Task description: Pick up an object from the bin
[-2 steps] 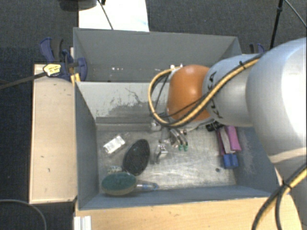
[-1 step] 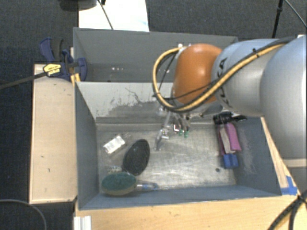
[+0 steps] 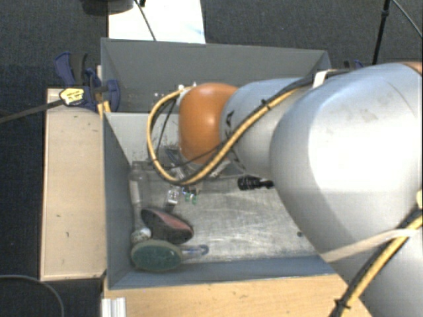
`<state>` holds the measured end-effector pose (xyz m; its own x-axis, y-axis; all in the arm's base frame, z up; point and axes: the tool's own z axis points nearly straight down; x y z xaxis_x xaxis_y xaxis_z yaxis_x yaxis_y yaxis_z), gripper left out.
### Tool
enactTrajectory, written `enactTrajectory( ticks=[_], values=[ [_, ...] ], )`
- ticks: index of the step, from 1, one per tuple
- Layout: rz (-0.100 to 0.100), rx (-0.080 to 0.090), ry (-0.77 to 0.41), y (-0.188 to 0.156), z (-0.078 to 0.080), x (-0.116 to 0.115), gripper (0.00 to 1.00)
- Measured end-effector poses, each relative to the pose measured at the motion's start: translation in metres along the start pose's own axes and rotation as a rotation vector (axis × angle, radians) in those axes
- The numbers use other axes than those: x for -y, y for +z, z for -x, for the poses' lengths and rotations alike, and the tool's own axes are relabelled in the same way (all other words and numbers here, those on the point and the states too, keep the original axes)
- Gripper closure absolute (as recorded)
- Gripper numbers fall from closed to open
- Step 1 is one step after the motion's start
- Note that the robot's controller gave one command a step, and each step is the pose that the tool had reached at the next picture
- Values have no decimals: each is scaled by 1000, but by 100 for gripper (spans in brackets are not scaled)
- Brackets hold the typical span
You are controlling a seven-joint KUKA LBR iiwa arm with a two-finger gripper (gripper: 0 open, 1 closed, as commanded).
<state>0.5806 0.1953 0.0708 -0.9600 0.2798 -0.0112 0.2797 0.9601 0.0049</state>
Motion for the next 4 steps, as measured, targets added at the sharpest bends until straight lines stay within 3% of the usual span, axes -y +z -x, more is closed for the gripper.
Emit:
enactTrajectory(
  ticks=[1, 2, 3, 4],
  values=[
    [-4, -8, 134, -61, -9, 48, 0],
    [0, -3, -81, -48, -77, 27, 0],
    [1, 7, -125, -29, -64, 21, 0],
    [-1, -3, -125, -25, -68, 21, 100]
  ],
)
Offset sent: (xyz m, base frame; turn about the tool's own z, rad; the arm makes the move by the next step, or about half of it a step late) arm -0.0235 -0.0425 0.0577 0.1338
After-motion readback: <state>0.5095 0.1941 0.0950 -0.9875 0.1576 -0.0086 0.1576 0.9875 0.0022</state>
